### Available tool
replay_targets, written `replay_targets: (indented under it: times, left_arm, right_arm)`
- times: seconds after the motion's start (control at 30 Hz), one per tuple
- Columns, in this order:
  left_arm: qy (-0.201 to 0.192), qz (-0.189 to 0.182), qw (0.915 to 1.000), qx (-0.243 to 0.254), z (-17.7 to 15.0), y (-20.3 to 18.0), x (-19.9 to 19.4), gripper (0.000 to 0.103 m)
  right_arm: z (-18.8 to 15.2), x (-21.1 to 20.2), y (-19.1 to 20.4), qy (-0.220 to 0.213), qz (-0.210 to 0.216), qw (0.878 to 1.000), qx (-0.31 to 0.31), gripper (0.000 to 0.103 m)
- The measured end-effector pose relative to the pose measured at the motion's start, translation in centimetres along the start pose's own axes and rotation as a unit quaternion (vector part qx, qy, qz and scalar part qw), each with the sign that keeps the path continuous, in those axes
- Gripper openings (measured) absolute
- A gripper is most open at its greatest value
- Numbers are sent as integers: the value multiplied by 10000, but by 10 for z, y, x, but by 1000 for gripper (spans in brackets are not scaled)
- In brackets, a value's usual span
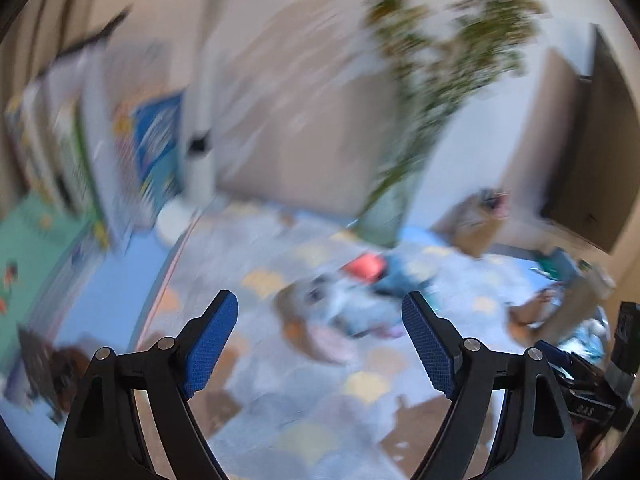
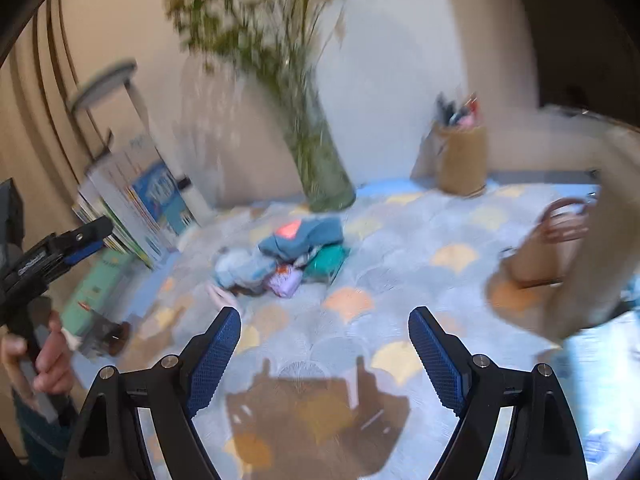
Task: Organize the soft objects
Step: 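Return both grippers to the bed over the remaining items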
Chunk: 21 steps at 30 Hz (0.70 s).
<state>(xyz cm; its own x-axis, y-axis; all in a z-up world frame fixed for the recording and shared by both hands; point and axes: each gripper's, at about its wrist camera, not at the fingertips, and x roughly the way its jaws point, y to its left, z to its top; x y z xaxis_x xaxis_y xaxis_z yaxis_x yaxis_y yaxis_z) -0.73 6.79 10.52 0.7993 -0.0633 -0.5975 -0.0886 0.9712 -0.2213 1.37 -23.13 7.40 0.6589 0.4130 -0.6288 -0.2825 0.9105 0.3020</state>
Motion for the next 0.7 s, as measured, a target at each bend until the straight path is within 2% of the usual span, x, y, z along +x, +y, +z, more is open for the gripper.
replay_targets:
  times: [0.1,0.17,0.3,0.33,0.37,0.43,0.53,0.7]
  left_arm:
    - [277,218,9993,-109,-24,17,39,83]
    - [429,222,9987,-133,-39,22,59,83]
    - [546,226,9979,-281,-62,31,80,83]
    - [683,272,9966,-360,-66,34,84,81]
    - [771,206,9960,-390,-64,35,87,81]
    - [602,128,9970,-462,-63,39,83,83]
    - [657,57,9959,-623,-64,44,84,83]
    - [637,103,9961,-600,-64,41,82,83]
  right_arm:
    - [-15,38,6,140,-99,9998,-110,85]
    - [-23,60,10,280,-246,9991,-211,85]
    - [-29,76,8,468,-438,9976,-246,85]
    - [-29,76,6,450,-476,9976,-220,85]
    - [-29,77,4,458,-486,9976,-183,85]
    - [-30,80,2,538,-495,9972,-122,85]
    - [-29,83,-2,602,-538,9967,-24,85]
    - [-29,86,-10,723,-549,9957,168,86]
